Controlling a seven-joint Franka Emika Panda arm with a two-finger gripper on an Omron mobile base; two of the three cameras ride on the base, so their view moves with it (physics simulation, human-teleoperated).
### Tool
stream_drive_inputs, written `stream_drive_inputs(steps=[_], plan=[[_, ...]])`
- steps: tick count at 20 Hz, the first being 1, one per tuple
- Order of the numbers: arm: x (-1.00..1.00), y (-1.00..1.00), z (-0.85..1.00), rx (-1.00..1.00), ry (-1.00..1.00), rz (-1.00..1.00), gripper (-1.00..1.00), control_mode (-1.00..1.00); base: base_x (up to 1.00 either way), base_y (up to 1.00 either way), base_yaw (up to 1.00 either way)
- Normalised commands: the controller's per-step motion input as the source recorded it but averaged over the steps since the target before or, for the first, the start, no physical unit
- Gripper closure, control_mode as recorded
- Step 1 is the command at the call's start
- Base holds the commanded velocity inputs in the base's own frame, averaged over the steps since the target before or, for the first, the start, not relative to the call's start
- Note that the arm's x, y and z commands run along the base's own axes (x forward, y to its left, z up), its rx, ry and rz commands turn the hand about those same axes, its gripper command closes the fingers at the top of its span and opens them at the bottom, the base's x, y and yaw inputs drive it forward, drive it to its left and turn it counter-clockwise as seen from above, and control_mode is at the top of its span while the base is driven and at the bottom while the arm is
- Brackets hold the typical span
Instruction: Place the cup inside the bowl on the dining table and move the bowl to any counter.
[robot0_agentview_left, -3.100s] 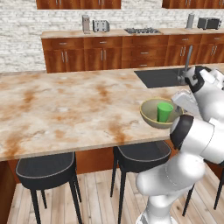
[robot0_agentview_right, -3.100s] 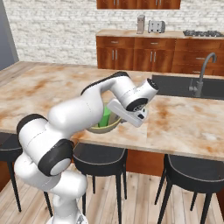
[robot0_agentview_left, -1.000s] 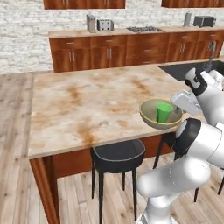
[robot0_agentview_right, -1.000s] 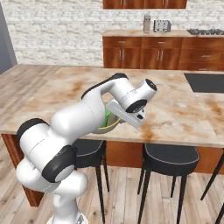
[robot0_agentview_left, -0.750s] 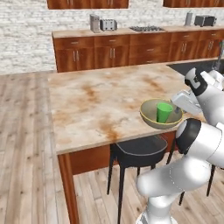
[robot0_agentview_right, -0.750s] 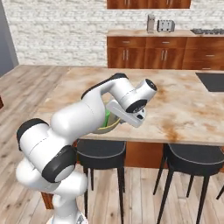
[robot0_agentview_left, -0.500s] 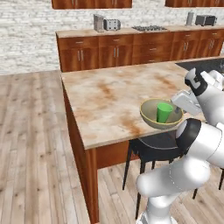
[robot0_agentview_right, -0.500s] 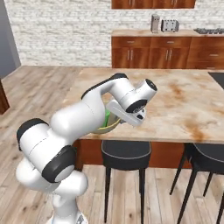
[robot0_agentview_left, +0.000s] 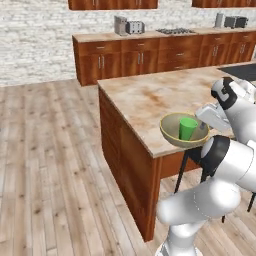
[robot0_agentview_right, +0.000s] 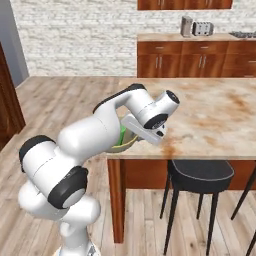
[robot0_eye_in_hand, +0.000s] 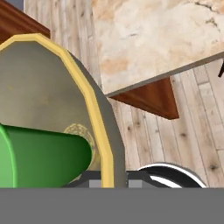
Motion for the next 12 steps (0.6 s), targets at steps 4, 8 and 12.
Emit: stream_drive_inputs(steps=[4,8,12], plan=[[0.00,0.00,0.00,0.00,0.00,0.00,1.00,1.00,0.00,1.00,-0.13],[0.00,0.00,0.00,0.00,0.00,0.00,1.00,1.00,0.09,1.00,-0.13],[0.00,0.00,0.00,0.00,0.00,0.00,1.00,1.00,0.52,1.00,-0.14]])
